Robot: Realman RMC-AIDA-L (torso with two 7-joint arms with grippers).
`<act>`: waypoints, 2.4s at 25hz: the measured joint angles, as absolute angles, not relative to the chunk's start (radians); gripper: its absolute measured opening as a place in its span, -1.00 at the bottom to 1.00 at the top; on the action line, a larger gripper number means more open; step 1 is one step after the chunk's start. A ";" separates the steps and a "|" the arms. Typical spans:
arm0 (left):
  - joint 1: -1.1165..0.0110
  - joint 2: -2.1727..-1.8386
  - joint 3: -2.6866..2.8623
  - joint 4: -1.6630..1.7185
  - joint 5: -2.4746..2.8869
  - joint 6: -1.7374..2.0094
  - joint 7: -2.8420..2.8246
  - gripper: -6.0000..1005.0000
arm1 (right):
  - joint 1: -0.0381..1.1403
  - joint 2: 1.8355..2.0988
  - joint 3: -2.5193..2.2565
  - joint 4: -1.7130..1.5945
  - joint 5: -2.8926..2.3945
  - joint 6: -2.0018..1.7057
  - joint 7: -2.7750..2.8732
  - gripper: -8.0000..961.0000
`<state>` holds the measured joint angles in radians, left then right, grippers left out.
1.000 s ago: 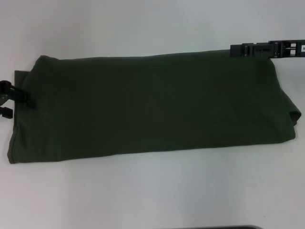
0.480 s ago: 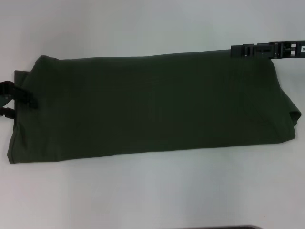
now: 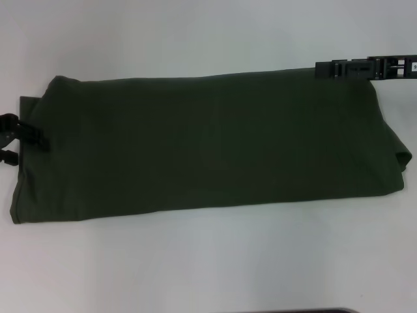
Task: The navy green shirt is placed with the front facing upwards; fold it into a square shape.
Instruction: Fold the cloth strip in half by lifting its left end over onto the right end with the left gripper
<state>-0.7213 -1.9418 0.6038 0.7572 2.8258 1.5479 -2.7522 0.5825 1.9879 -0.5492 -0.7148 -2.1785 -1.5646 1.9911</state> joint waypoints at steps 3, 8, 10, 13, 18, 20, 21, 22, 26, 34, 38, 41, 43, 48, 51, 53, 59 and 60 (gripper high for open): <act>-0.722 -1.941 0.603 0.757 2.823 1.548 -2.752 0.45 | 0.583 1.988 -0.547 -0.715 -2.179 -1.565 1.991 0.67; -0.729 -1.942 0.603 0.757 2.822 1.550 -2.750 0.45 | 0.583 1.988 -0.546 -0.715 -2.179 -1.565 1.990 0.67; -0.732 -1.943 0.603 0.753 2.824 1.549 -2.750 0.45 | 0.581 1.987 -0.546 -0.715 -2.179 -1.565 1.989 0.67; -0.733 -1.943 0.603 0.749 2.824 1.547 -2.748 0.45 | 0.580 1.987 -0.546 -0.715 -2.178 -1.565 1.988 0.67; -0.733 -1.946 0.603 0.747 2.824 1.545 -2.748 0.45 | 0.581 1.986 -0.547 -0.715 -2.178 -1.563 1.987 0.67; -0.733 -1.951 0.603 0.747 2.825 1.545 -2.747 0.45 | 0.582 1.986 -0.549 -0.715 -2.178 -1.559 1.987 0.67; -0.733 -1.951 0.603 0.747 2.825 1.545 -2.747 0.45 | 0.582 1.985 -0.549 -0.715 -2.178 -1.558 1.987 0.67; -0.733 -1.952 0.603 0.747 2.825 1.545 -2.747 0.45 | 0.582 1.985 -0.549 -0.715 -2.178 -1.558 1.987 0.67; -0.734 -1.953 0.603 0.747 2.821 1.547 -2.746 0.45 | 0.583 1.985 -0.549 -0.715 -2.178 -1.556 1.987 0.67; -0.743 -1.961 0.604 0.747 2.820 1.555 -2.737 0.45 | 0.586 1.985 -0.549 -0.715 -2.178 -1.555 1.986 0.67; -0.747 -1.965 0.604 0.747 2.819 1.562 -2.730 0.44 | 0.586 1.985 -0.549 -0.715 -2.178 -1.555 1.986 0.67; -0.752 -1.969 0.603 0.747 2.817 1.569 -2.724 0.44 | 0.585 1.985 -0.550 -0.715 -2.178 -1.555 1.986 0.67; -0.755 -1.972 0.603 0.747 2.817 1.573 -2.722 0.44 | 0.584 1.985 -0.551 -0.715 -2.178 -1.555 1.986 0.67; -0.763 -1.980 0.605 0.747 2.818 1.583 -2.710 0.44 | 0.583 1.985 -0.551 -0.715 -2.178 -1.555 1.985 0.67; -0.764 -1.981 0.613 0.752 2.821 1.584 -2.704 0.36 | 0.582 1.985 -0.550 -0.715 -2.176 -1.555 1.985 0.67; -0.763 -1.981 0.616 0.758 2.820 1.584 -2.699 0.22 | 0.581 1.985 -0.550 -0.715 -2.175 -1.555 1.984 0.67; -0.765 -1.978 0.619 0.758 2.824 1.588 -2.683 -0.09 | 0.579 1.985 -0.547 -0.715 -2.174 -1.554 1.987 0.67; -0.765 -1.978 0.619 0.758 2.824 1.590 -2.683 -0.13 | 0.580 1.985 -0.547 -0.715 -2.174 -1.554 1.988 0.67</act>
<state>-0.7653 -1.9781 0.6191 0.7579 2.8239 1.5897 -2.6830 0.5799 1.9849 -0.5466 -0.7148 -2.1737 -1.5538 1.9882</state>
